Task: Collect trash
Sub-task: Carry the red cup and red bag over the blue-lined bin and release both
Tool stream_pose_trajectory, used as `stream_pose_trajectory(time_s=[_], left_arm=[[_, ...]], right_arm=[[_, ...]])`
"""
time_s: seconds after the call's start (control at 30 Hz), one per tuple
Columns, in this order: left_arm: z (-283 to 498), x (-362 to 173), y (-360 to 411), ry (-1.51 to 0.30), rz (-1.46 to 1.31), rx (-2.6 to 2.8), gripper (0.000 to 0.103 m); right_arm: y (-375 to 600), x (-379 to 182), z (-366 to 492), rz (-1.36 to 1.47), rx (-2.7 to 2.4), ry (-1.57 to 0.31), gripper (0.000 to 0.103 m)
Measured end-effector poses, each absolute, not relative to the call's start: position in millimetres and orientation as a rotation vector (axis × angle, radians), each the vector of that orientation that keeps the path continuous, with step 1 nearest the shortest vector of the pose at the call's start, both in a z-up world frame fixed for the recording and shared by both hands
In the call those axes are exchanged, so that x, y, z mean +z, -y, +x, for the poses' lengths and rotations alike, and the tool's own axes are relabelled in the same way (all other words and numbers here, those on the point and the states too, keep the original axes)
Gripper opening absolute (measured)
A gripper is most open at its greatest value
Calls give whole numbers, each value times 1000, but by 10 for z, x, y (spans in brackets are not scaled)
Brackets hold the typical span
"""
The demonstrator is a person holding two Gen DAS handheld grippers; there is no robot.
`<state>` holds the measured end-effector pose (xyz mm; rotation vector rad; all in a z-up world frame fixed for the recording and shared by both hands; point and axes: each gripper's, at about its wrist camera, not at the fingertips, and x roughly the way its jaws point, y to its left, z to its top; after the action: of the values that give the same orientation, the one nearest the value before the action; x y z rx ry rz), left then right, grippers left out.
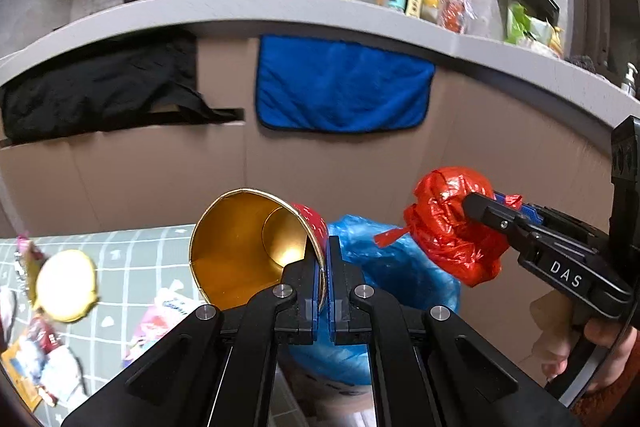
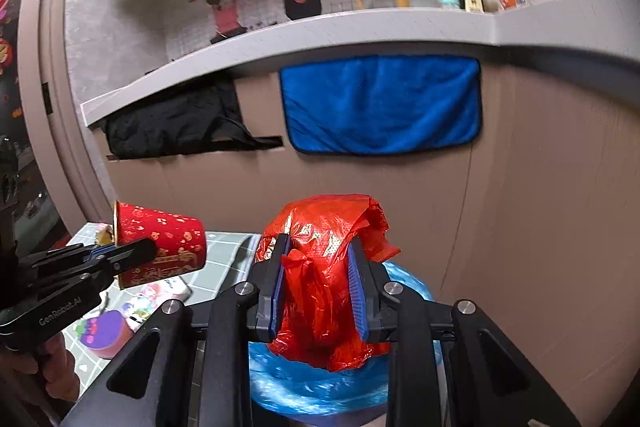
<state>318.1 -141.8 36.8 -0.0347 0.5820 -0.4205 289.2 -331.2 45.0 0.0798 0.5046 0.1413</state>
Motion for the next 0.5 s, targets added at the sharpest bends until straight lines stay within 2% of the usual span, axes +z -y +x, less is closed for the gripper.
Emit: stream_pose_trajectory(time_s=[0.5], left_arm=[[3641,-93,1656,-732,-69,-459,3]], right_arm=[[3502,48,3215,129,136,-596,24]])
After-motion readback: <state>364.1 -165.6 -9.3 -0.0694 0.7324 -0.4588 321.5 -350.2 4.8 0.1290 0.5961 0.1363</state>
